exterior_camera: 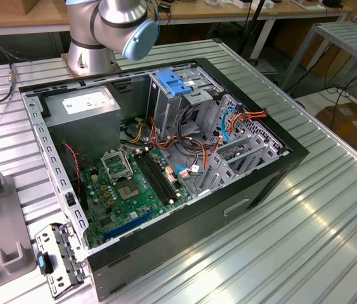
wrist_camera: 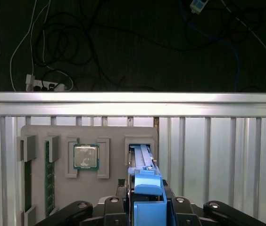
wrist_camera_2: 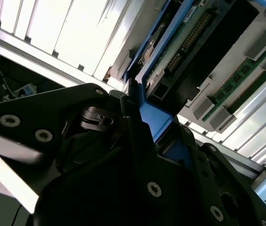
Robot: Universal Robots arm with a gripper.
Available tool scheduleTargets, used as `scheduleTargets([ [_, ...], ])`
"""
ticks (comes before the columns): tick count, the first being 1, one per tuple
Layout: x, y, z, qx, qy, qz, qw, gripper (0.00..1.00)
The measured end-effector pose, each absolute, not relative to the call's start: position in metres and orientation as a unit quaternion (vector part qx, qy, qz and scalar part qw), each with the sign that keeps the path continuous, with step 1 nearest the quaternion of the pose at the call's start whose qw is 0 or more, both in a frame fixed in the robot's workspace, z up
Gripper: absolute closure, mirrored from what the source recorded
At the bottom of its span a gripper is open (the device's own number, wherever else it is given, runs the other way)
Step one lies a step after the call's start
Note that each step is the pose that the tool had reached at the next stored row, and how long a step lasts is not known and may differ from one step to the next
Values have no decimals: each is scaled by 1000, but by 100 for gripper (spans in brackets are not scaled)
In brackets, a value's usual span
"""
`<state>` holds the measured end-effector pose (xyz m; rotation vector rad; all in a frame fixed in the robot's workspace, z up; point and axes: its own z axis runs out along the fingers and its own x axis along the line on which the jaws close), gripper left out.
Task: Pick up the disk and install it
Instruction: 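Pick up the disk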
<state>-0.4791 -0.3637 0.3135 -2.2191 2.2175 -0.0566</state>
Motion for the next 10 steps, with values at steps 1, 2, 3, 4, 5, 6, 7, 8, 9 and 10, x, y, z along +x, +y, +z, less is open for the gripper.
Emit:
scheduleTargets([
  [1, -479, -364, 316, -707, 707, -18, 2, 63],
  [2, -479, -364, 318, -707, 707, -18, 2, 63],
  [3, -479, -364, 321, -707, 707, -18, 2, 63],
  [4, -479, -364, 324, -707, 707, -18, 2, 63],
  [5, -479, -364, 326, -707, 707, -18, 2, 63],
  [6, -479, -364, 335, -707, 707, -18, 2, 63],
  [7, -479, -364, 339, -707, 707, -18, 2, 63],
  [8, -479, -364, 341, -707, 707, -18, 2, 63],
  [9, -479, -364, 344, -707, 707, -18, 2, 63],
  [10, -479, -364, 346, -707, 707, -18, 2, 63],
])
